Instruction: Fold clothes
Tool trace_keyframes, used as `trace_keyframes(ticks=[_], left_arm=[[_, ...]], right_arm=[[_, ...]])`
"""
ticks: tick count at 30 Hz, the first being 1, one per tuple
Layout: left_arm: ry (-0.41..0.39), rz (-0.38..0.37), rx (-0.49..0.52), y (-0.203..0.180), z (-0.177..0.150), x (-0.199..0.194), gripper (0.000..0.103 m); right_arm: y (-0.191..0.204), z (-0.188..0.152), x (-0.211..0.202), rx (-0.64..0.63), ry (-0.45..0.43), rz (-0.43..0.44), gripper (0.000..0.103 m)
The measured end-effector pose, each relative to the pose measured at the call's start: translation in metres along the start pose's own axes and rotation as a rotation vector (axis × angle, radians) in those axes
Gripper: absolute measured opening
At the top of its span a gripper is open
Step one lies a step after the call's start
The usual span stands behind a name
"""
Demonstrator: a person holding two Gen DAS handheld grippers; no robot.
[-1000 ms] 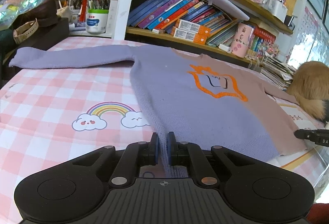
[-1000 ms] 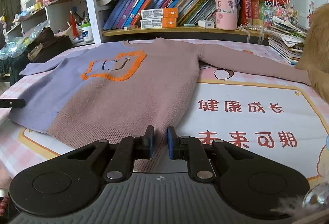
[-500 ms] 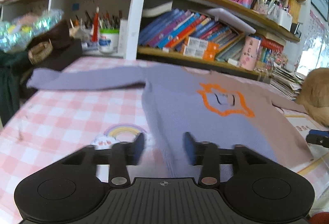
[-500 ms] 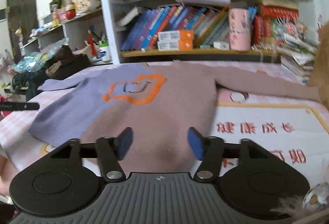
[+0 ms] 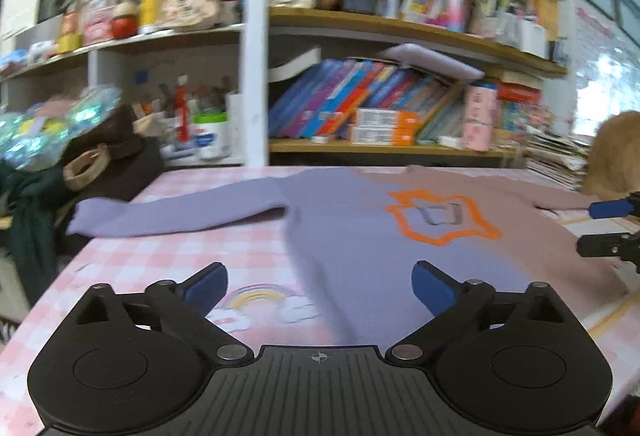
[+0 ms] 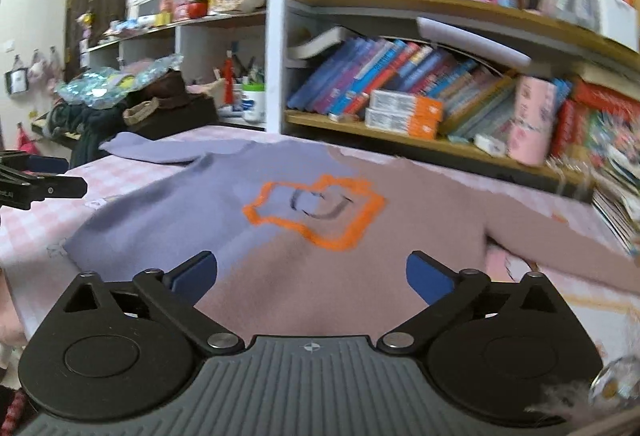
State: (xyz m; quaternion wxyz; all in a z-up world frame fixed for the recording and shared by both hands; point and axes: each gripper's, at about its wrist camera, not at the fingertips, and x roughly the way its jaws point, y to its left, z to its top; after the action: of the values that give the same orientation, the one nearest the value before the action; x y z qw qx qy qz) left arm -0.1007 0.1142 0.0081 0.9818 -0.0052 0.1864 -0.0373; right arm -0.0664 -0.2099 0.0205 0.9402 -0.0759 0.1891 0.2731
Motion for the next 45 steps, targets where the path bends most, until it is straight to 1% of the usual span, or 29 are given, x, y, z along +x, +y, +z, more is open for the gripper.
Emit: trace_keyframes(ticks=[2,4,7,9,12,16,19,20,23,25,27,28,31,35,39,40,42,44,45], left_arm=[[0.006,0.033,-0.031,0.010,-0.002,0.002,0.103],[0.017,0.051,-0.050,0.017,-0.003,0.005,0.103],[0.037,0.078,-0.030,0.023,0.000,0.013,0.103],[0.047,0.099,-0.032,0.027,0.005,0.019,0.103],[0.069,0.121,-0.077,0.041,0.015,0.031,0.103],[0.075,0.175,-0.161,0.066,0.031,0.048,0.103],[0.083,0.210,-0.219,0.089,0.039,0.060,0.103],[0.091,0.234,-0.230,0.098,0.042,0.065,0.103],[0.117,0.323,-0.255,0.122,0.051,0.083,0.103],[0.133,0.379,-0.277,0.136,0.056,0.095,0.103],[0.145,0.416,-0.305,0.149,0.060,0.105,0.103],[0.150,0.430,-0.329,0.156,0.061,0.110,0.103],[0.161,0.466,-0.443,0.180,0.063,0.119,0.103],[0.136,0.477,-0.613,0.203,0.057,0.127,0.102],[0.109,0.486,-0.783,0.227,0.052,0.135,0.096],[0.101,0.485,-0.821,0.231,0.050,0.137,0.096],[0.089,0.485,-0.880,0.233,0.045,0.139,0.096],[0.095,0.485,-0.903,0.234,0.042,0.144,0.091],[0.099,0.485,-0.906,0.233,0.041,0.146,0.085]], right_arm=[[0.006,0.006,0.012,-0.050,0.004,0.019,0.103],[0.013,0.012,0.021,-0.123,0.010,0.025,0.103],[0.020,0.019,0.033,-0.217,0.012,0.049,0.103],[0.018,0.021,0.040,-0.249,0.004,0.087,0.103],[0.007,0.023,0.054,-0.246,0.014,0.117,0.103],[-0.009,0.022,0.070,-0.223,0.031,0.114,0.103],[-0.019,0.016,0.072,-0.221,0.044,0.127,0.103],[-0.021,0.012,0.072,-0.222,0.056,0.131,0.103],[-0.026,0.005,0.076,-0.211,0.116,0.107,0.103],[-0.030,0.001,0.076,-0.188,0.128,0.108,0.103],[-0.035,-0.001,0.077,-0.156,0.132,0.128,0.103],[-0.037,-0.001,0.077,-0.142,0.133,0.138,0.103],[-0.044,-0.001,0.079,-0.101,0.137,0.170,0.103],[-0.051,0.000,0.080,-0.053,0.149,0.173,0.103],[-0.056,0.000,0.081,-0.023,0.160,0.158,0.103],[-0.056,0.000,0.081,-0.023,0.159,0.158,0.103],[-0.056,0.000,0.080,-0.025,0.155,0.160,0.103],[-0.057,0.001,0.078,-0.023,0.144,0.163,0.103],[-0.058,0.001,0.078,-0.021,0.138,0.165,0.103]])
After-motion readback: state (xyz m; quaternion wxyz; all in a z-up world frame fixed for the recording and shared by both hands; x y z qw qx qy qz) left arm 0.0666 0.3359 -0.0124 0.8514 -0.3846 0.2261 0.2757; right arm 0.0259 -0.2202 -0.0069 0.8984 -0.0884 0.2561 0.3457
